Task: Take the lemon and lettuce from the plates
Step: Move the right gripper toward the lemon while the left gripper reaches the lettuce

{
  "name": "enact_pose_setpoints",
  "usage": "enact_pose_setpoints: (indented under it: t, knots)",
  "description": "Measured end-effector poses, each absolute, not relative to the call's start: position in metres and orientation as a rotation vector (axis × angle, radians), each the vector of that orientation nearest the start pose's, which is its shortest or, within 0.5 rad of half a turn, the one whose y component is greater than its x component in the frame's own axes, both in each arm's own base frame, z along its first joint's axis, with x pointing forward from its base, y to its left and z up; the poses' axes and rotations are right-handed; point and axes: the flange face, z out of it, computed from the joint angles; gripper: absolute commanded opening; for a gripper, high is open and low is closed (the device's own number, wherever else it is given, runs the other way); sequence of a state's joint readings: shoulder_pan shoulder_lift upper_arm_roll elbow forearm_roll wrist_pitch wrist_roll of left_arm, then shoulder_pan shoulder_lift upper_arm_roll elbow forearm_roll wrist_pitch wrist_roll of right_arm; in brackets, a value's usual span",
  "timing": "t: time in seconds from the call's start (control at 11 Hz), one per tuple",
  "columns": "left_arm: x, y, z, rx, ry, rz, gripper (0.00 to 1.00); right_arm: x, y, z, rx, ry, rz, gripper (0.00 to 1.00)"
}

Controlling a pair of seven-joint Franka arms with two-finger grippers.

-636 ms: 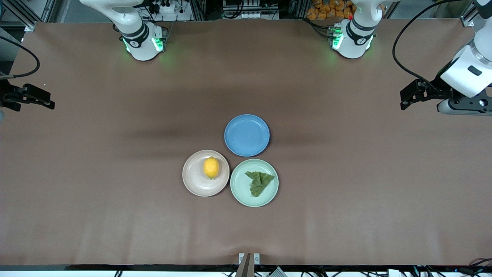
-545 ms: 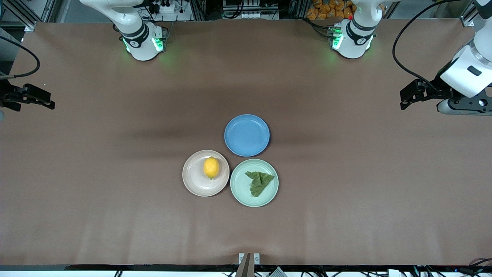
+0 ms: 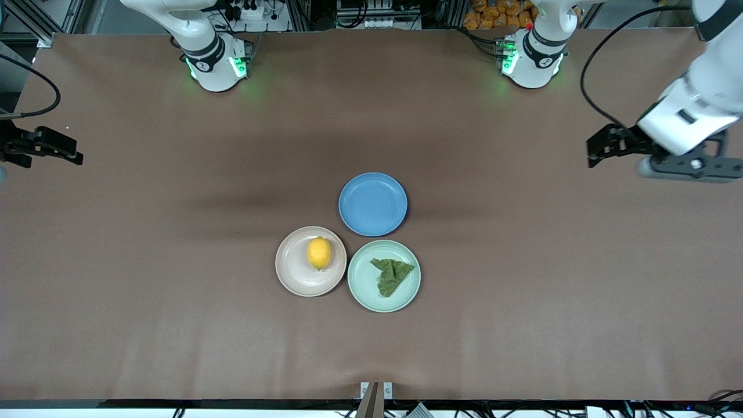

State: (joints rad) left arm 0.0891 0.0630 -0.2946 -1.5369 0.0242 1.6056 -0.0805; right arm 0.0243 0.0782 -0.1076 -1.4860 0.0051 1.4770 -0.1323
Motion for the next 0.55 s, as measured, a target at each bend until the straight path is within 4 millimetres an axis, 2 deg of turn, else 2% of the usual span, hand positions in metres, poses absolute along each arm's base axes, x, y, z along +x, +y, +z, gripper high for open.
enact_pose_setpoints:
  t: [0.27,0.45,0.55]
  knots:
    - [0.571,-0.16,0.585,-3.133,0.334,-0.004,1.0,0.567,-0.04,0.612,-3.13,-0.089,0.142,1.0]
    - [0.584,-0.201,0.565,-3.149,0.435,-0.103,1.0,0.57,-0.02,0.607,-3.129,-0.14,0.155,1.0]
    - [0.591,-0.222,0.549,-3.159,0.483,-0.147,1.0,0.572,-0.004,0.603,-3.125,-0.158,0.166,1.0]
